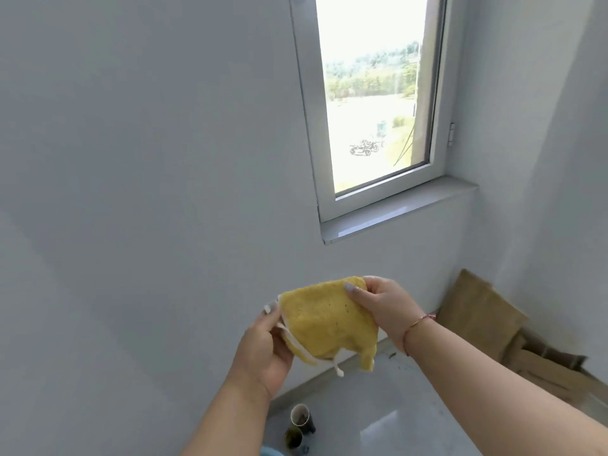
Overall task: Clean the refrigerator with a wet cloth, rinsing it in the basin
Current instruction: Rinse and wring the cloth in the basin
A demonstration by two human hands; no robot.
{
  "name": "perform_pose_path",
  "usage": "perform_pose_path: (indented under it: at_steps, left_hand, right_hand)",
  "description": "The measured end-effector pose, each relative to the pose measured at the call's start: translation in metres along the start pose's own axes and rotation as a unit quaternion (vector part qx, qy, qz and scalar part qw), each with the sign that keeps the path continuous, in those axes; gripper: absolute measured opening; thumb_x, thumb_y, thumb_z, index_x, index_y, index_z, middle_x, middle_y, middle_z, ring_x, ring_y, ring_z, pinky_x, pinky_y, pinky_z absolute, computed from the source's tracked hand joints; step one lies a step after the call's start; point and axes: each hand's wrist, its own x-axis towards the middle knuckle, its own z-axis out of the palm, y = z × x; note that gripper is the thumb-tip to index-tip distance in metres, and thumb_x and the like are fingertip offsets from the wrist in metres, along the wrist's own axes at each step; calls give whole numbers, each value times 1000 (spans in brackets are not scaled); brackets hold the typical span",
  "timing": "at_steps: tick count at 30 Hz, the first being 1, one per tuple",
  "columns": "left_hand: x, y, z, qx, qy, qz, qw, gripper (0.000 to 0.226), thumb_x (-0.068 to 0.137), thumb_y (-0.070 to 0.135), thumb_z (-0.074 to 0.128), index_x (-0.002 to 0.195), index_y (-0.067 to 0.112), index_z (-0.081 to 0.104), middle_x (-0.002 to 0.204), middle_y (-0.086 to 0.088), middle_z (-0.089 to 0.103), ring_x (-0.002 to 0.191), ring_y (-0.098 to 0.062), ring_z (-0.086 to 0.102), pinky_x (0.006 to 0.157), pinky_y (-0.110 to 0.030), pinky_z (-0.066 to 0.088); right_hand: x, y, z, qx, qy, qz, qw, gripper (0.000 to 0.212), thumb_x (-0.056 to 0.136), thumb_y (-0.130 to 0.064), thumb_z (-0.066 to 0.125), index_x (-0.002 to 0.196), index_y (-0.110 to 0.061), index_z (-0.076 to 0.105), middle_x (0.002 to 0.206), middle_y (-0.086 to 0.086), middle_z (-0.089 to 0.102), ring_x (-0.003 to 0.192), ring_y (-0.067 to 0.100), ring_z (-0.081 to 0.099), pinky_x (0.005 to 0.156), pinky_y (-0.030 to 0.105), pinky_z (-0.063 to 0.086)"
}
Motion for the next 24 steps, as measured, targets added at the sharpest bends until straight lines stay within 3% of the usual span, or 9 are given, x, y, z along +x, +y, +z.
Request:
perform_pose_path:
  at_steps: [3,6,10,13,15,17,19,21,24]
  left_hand:
    - [-13,-21,15,85,-74,-99,989,36,88,32,64,116,11,64,110,-18,70,100,-35,68,79,-46,56]
    - [-14,-26,23,169,-73,-57,981,48,79,8,73,124,9,55,107,-15,72,93,-32,71,71,-39,58]
    - [-14,-5,40,188,-107,-55,975,30,91,4,61,120,-2,55,103,-18,71,86,-29,72,65,-34,59]
    - [-21,-6,49,180,-114,-129,968,20,97,7,50,102,-8,63,76,-13,70,63,-21,70,57,-29,58]
    - [-30,-15,48,166,-99,-201,960,22,98,8,47,100,-8,63,69,-13,68,55,-20,68,50,-26,57]
    - [-37,-25,48,161,-85,-235,955,20,98,5,47,102,-8,61,67,-13,67,51,-21,67,42,-24,53]
    - [-37,-23,51,144,-97,-190,966,22,95,0,48,114,-4,59,80,-15,67,64,-25,67,48,-29,57]
    - [-34,-9,58,75,-156,-101,980,30,89,-4,52,117,2,59,96,-19,68,77,-29,67,61,-36,60]
    - [-40,8,67,-2,-208,-63,976,29,81,-2,52,106,3,66,102,-21,68,79,-30,70,66,-39,60]
  right_hand:
    - [-9,-2,-7,85,5,86,993,28,92,-27,61,106,-3,64,100,19,69,95,32,67,87,44,55]
    - [-28,-2,-24,123,14,118,985,24,93,-5,56,117,-6,58,115,20,64,103,34,64,91,50,52]
    - [-57,-6,-44,208,62,120,969,26,94,3,51,119,4,55,92,18,68,72,23,69,63,33,60]
    - [-69,-13,-51,216,126,139,958,7,94,4,50,95,6,57,56,9,59,36,10,56,38,19,48]
    - [-76,-8,-53,206,150,181,950,9,93,5,51,84,5,53,62,8,51,29,10,51,35,20,46]
    - [-86,2,-54,206,145,210,945,4,92,7,51,94,9,55,74,13,53,36,16,58,39,25,51]
    - [-96,3,-59,235,136,147,951,20,92,10,49,108,5,61,86,20,63,57,25,67,56,37,59]
    - [-103,-9,-65,283,116,11,952,30,89,12,47,98,-2,71,94,23,69,81,32,68,80,46,57]
    - [-118,-33,-70,334,58,-67,938,31,78,12,45,70,3,73,82,23,69,76,29,69,71,36,60]
